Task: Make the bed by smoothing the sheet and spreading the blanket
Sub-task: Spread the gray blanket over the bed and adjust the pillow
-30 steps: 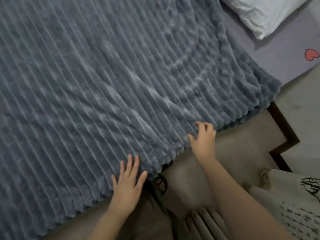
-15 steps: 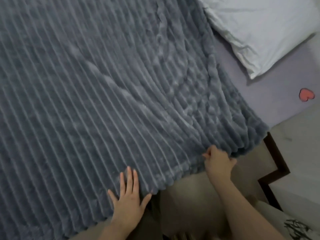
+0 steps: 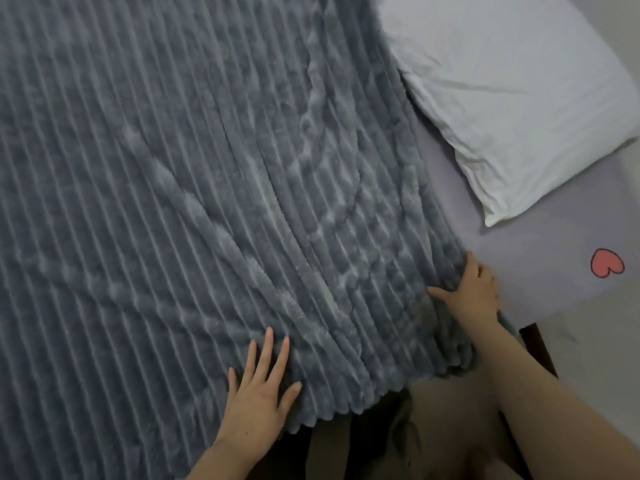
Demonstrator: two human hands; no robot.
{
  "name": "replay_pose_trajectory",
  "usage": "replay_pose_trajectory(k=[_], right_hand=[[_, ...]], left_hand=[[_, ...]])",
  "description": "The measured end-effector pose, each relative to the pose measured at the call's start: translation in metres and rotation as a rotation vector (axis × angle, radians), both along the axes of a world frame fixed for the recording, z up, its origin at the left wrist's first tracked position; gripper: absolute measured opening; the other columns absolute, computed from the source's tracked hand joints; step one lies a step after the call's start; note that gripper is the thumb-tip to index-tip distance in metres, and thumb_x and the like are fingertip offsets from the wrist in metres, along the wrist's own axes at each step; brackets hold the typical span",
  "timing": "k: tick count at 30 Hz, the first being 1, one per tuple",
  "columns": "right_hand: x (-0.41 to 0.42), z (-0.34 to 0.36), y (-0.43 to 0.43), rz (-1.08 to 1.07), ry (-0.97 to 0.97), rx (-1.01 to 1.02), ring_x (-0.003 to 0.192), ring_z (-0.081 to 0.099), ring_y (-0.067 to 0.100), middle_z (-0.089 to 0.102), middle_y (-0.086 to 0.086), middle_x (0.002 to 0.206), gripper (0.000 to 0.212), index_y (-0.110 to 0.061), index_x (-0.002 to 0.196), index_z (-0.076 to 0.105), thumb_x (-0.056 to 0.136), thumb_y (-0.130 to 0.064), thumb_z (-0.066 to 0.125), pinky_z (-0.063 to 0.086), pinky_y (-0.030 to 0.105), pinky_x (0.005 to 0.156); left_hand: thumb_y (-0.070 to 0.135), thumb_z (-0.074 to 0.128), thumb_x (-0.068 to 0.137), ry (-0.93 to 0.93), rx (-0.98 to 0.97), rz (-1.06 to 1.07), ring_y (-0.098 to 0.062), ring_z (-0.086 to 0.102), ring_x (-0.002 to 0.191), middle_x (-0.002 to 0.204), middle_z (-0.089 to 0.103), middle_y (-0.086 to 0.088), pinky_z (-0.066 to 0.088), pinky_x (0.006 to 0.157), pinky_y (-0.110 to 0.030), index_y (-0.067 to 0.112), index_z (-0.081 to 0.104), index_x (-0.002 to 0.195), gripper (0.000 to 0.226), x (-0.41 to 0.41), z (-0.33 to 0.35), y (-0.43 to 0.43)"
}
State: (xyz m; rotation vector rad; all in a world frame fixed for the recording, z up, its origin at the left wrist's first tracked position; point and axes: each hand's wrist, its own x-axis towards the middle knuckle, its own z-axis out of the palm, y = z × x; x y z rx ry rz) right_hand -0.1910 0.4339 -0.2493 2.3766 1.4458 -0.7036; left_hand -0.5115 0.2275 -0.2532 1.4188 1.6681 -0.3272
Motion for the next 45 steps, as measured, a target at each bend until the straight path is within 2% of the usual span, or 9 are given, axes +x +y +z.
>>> replay_pose_trajectory(k=[6, 13, 17, 21, 24, 27, 30, 35, 45], right_hand=[[0.031, -0.002, 0.015, -0.158, 0.449, 0.008, 0.096, 0.065, 0.030, 0.070, 0.011, 0.105, 0.046, -0.008, 0.113, 0.064, 0.077, -0.033, 0.078, 0.053, 0.046, 0.086], [0.121, 0.026, 0.017, -0.109, 0.016, 0.016, 0.065, 0.053, 0.030, 0.054, 0.006, 0.069, 0.037, -0.016, 0.086, 0.052, 0.084, -0.051, 0.064, 0.038, 0.036, 0.060], [0.114, 0.024, 0.042, 0.086, -0.082, -0.118, 0.099, 0.057, 0.039, 0.056, 0.021, 0.101, 0.045, 0.000, 0.104, 0.047, 0.081, -0.028, 0.074, 0.044, 0.042, 0.075], [0.072, 0.031, 0.066, 0.226, -0.062, 0.089, 0.090, 0.054, 0.036, 0.052, 0.024, 0.100, 0.043, 0.006, 0.103, 0.048, 0.067, -0.002, 0.070, 0.041, 0.038, 0.069], [0.016, 0.036, 0.084, 0.294, 0.300, 0.077, 0.077, 0.056, 0.025, 0.054, 0.005, 0.082, 0.016, -0.013, 0.084, 0.049, 0.081, -0.010, 0.064, 0.039, 0.030, 0.062], [-0.034, 0.027, 0.108, 0.717, 0.543, 0.056, 0.099, 0.055, 0.018, 0.054, -0.001, 0.107, 0.013, -0.017, 0.105, 0.054, 0.093, -0.022, 0.056, 0.047, 0.030, 0.079], [-0.075, 0.004, 0.149, 1.080, 0.487, 0.116, 0.144, 0.022, 0.022, 0.023, 0.002, 0.157, 0.053, -0.022, 0.147, 0.031, 0.098, -0.032, 0.048, 0.028, 0.042, 0.114], [-0.101, -0.039, 0.254, 1.384, 0.205, 0.027, 0.149, -0.010, 0.024, -0.012, -0.004, 0.162, 0.056, -0.043, 0.151, 0.003, 0.101, -0.046, 0.029, 0.003, 0.057, 0.116], [-0.096, -0.048, 0.353, 0.763, 0.168, 0.099, 0.137, 0.036, 0.035, 0.030, 0.016, 0.155, 0.060, -0.024, 0.154, -0.006, 0.104, -0.038, 0.025, 0.028, 0.042, 0.111]], left_hand=[[0.074, 0.011, 0.086, 0.044, -0.063, 0.115, -0.015, -0.038, 0.136, 0.139, -0.051, 0.025, -0.001, 0.116, -0.058, 0.052, -0.040, 0.129, 0.070, 0.045, -0.002, 0.025], [0.090, -0.001, 0.061, 0.094, -0.221, 0.094, -0.028, -0.028, 0.142, 0.139, -0.054, 0.009, 0.013, 0.113, -0.065, 0.057, -0.043, 0.123, 0.082, 0.123, -0.005, 0.019], [0.082, 0.024, 0.076, 0.098, -0.075, 0.021, -0.046, 0.049, 0.126, 0.155, 0.031, 0.003, 0.050, 0.076, -0.065, 0.045, 0.012, 0.150, 0.083, 0.162, 0.009, 0.021], [0.073, 0.021, 0.088, 0.064, 0.172, -0.160, -0.022, -0.007, 0.150, 0.163, -0.001, 0.005, 0.038, 0.097, -0.054, 0.033, 0.004, 0.154, 0.079, 0.180, 0.007, 0.029], [0.064, 0.032, 0.088, 0.062, 0.213, -0.170, -0.018, 0.004, 0.150, 0.161, 0.010, 0.010, 0.011, 0.115, -0.049, 0.037, 0.014, 0.152, 0.072, 0.172, 0.000, 0.059], [0.062, 0.015, 0.095, 0.187, 0.210, 0.140, -0.024, 0.014, 0.147, 0.162, 0.001, 0.006, 0.030, 0.105, -0.061, 0.036, 0.005, 0.153, 0.064, 0.150, -0.009, 0.106], [0.070, 0.016, 0.087, 0.314, 0.159, 0.502, -0.027, -0.017, 0.147, 0.156, -0.031, 0.003, 0.012, 0.107, -0.072, 0.037, -0.022, 0.147, 0.079, 0.117, -0.027, 0.152], [0.087, 0.007, 0.071, 0.344, 0.075, 0.635, -0.040, -0.034, 0.138, 0.144, -0.051, -0.002, -0.002, 0.103, -0.076, 0.036, -0.041, 0.137, 0.096, 0.099, -0.047, 0.213], [0.066, 0.038, 0.089, -0.037, 0.180, -0.331, -0.041, -0.033, 0.139, 0.153, -0.038, -0.005, -0.023, 0.091, -0.079, 0.040, -0.008, 0.151, 0.082, 0.214, -0.035, 0.199]])
